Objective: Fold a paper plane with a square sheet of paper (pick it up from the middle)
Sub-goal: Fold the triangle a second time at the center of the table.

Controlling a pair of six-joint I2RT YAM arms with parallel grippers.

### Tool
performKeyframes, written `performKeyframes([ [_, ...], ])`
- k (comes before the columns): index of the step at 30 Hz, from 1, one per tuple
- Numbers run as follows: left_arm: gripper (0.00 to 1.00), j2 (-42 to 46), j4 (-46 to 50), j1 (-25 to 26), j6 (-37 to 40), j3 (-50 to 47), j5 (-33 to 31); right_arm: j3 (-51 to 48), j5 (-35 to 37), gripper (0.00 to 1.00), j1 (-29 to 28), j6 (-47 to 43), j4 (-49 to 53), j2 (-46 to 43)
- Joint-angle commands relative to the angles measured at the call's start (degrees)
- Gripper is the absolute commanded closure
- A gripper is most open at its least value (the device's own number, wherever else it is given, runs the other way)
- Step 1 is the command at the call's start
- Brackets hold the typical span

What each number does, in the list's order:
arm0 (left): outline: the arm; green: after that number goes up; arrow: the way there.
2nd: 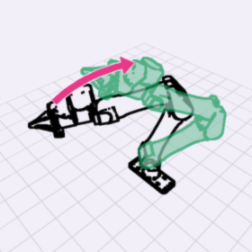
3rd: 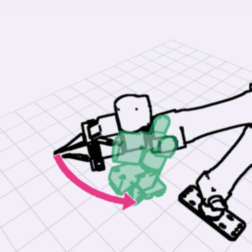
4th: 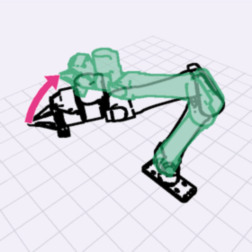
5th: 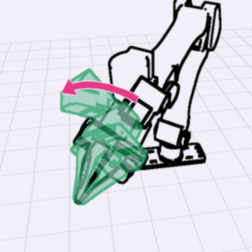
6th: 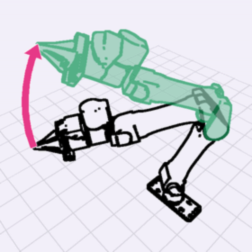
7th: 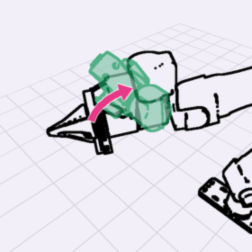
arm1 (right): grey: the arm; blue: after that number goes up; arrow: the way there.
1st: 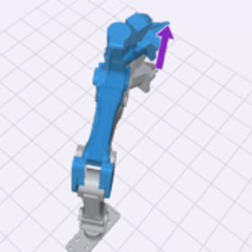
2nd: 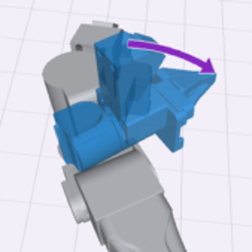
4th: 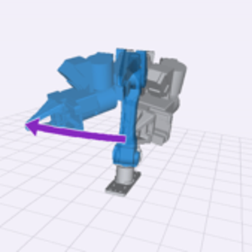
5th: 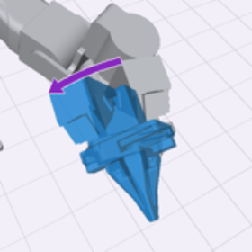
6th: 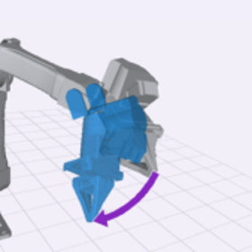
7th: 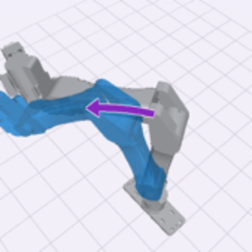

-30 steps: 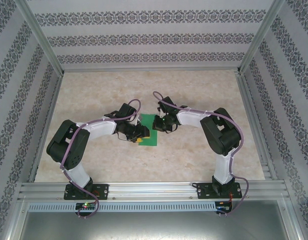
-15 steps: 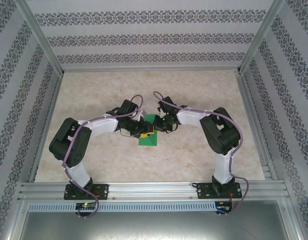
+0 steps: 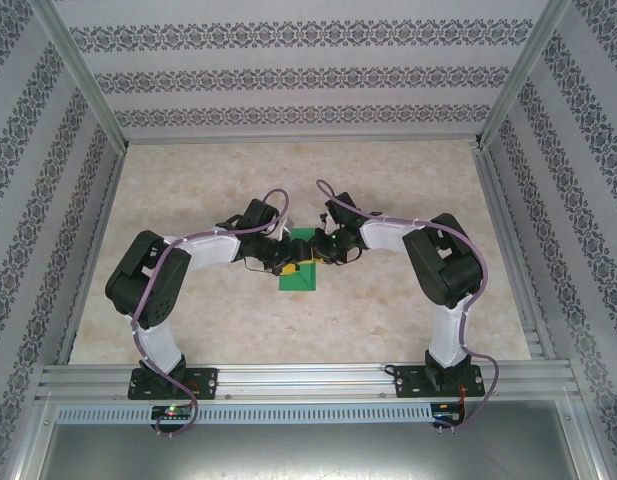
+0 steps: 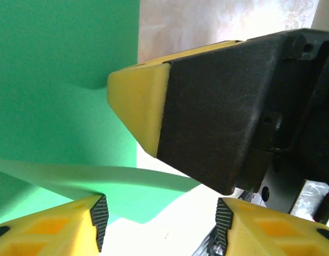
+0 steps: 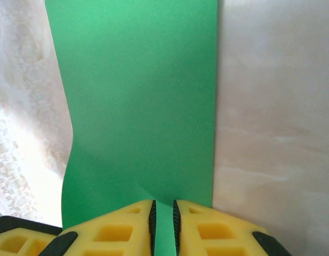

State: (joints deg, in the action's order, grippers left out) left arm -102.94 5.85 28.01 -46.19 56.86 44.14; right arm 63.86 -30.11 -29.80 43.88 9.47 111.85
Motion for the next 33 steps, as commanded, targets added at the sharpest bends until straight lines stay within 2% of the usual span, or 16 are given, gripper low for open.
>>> performKeyframes([
  [1, 0.39, -0.79, -5.25, -0.47, -1.09, 0.03, -0.10, -2.26, -1.81, 0.79, 0.56, 2.01, -1.85, -1.85],
  [5, 0.41, -1.43, -5.58, -0.50, -1.40, -0.04, -0.10, -6.55, -2.08, 0.71, 2.73, 4.04, -6.78, -5.94],
  [9, 0.51, -1.69, -5.67, -0.50, -1.53, -0.16, -0.13, -11.25, -4.52, 0.66, 4.86, 4.90, -12.46, -9.14],
  [12, 0.58, -2.22, -5.60, -0.58, -1.54, -0.17, -0.08, -14.29, -6.54, 0.64, 5.70, 5.04, -16.28, -10.78],
  [18, 0.66, -2.88, -5.36, -0.66, -1.62, -0.07, -0.04, -17.72, -9.09, 0.63, 5.98, 4.59, -22.20, -13.15],
  [22, 0.69, -2.89, -5.23, -0.71, -1.57, -0.08, -0.29, -19.20, -9.30, 0.63, 5.71, 4.39, -24.24, -14.36],
  [33, 0.70, -2.59, -5.30, -0.75, -1.66, -0.23, -0.47, -20.70, -9.09, 0.66, 4.20, 2.91, -22.31, -13.61],
])
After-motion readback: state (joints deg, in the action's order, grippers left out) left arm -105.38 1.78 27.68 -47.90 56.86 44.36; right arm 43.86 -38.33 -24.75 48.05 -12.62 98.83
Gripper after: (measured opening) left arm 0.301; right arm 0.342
